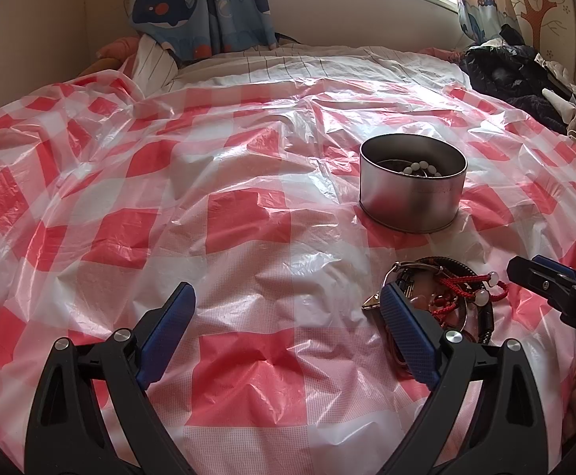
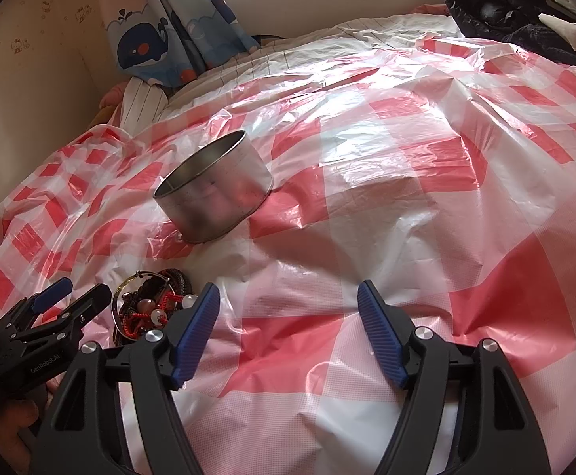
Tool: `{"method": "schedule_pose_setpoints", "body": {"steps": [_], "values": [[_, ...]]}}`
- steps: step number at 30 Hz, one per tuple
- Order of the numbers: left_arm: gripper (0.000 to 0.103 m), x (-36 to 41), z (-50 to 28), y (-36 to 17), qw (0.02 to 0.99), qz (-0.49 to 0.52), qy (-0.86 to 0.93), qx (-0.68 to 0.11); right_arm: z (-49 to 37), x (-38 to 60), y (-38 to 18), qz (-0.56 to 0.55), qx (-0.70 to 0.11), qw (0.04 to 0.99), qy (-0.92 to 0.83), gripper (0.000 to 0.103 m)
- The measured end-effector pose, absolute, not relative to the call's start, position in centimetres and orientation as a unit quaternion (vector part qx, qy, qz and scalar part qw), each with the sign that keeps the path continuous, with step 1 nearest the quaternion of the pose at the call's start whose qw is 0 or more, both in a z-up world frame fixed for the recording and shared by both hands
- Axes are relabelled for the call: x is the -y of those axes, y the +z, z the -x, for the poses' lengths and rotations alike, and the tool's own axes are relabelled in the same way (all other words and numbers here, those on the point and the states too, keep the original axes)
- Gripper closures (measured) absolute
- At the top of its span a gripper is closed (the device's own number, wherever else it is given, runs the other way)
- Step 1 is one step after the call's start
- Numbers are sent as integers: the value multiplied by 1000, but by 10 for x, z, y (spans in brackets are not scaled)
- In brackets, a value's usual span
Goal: Organize jewelry
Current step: 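Move both open grippers back over the remaining jewelry pile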
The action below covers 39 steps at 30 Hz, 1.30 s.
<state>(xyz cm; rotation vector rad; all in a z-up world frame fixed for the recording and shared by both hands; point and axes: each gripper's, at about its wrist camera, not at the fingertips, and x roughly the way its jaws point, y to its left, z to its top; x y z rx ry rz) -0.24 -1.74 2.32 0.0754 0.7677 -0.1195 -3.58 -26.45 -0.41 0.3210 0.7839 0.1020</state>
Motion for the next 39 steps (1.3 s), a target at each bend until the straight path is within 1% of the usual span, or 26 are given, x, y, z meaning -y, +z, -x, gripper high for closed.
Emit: {"method": "schedule_pose_setpoints", "body": {"steps": [14, 16, 19, 20, 21, 26, 27, 29, 32, 34, 39], "values": [[13, 16, 3, 25, 926, -31, -63, -372, 36, 264, -4, -156, -380, 911, 49, 32], [13, 9, 4, 29, 926, -9, -84, -368, 37, 265, -3, -157, -378, 911, 47, 32], [13, -4, 5, 40, 919, 59, -152, -360, 43, 264, -3, -164, -367, 915, 43, 32], [13, -3, 4, 44, 915, 65, -170, -360, 44, 263, -3, -168, -366, 915, 44, 32], [13, -1, 3, 48, 913, 57, -187, -359, 45, 263, -3, -169, -366, 914, 43, 32], [13, 31, -3, 52, 893, -59, -259, -362, 43, 259, -4, -164, -376, 911, 43, 32], [14, 35, -6, 50, 888, -70, -266, -367, 43, 260, -3, -164, -377, 910, 42, 32], [25, 41, -11, 45, 878, -78, -279, -381, 43, 262, -3, -165, -380, 909, 41, 31], [37, 45, -18, 39, 866, -68, -291, -401, 42, 262, -3, -166, -384, 908, 40, 31], [39, 46, -18, 38, 860, -55, -303, -407, 42, 262, -3, -167, -385, 907, 40, 30], [40, 48, -20, 33, 855, -54, -291, -425, 42, 263, -3, -167, -385, 907, 41, 29]]}}
